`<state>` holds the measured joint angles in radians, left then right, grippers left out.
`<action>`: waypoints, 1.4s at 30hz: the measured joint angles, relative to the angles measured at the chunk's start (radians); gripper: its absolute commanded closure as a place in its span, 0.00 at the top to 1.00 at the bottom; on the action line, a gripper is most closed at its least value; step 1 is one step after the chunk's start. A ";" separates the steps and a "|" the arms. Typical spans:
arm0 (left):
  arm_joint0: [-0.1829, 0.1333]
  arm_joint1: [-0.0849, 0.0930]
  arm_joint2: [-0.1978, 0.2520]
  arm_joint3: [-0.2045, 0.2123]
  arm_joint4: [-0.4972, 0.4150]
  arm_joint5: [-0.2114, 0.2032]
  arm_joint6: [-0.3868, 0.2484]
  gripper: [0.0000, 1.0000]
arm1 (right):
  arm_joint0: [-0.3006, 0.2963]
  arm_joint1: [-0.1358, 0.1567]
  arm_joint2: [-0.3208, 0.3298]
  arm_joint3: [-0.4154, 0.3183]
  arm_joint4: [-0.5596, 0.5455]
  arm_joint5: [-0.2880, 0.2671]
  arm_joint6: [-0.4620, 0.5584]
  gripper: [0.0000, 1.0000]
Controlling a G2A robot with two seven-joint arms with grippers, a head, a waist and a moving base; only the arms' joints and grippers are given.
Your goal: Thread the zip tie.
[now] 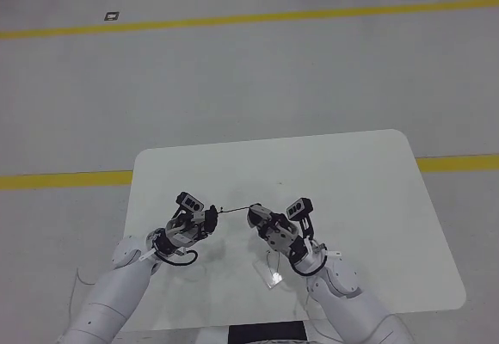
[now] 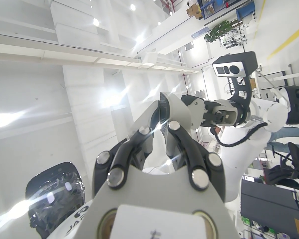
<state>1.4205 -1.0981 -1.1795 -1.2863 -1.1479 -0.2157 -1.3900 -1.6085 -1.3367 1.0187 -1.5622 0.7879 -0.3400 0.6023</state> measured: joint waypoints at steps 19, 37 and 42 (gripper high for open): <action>0.000 0.000 0.000 0.000 0.000 0.000 0.000 0.00 | -0.018 -0.003 0.033 -0.002 0.003 0.000 0.007 0.00; 0.000 0.000 0.000 0.000 0.000 0.000 0.000 0.00 | -0.046 -0.009 0.073 -0.010 0.009 0.000 0.026 0.00; 0.000 0.000 0.000 0.000 0.000 0.000 0.000 0.00 | -0.051 -0.011 0.083 -0.011 0.014 0.000 0.030 0.00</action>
<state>1.4205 -1.0981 -1.1795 -1.2863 -1.1479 -0.2157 -1.3900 -1.6592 -1.3478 1.1020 -1.5734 0.8015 -0.3400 0.6324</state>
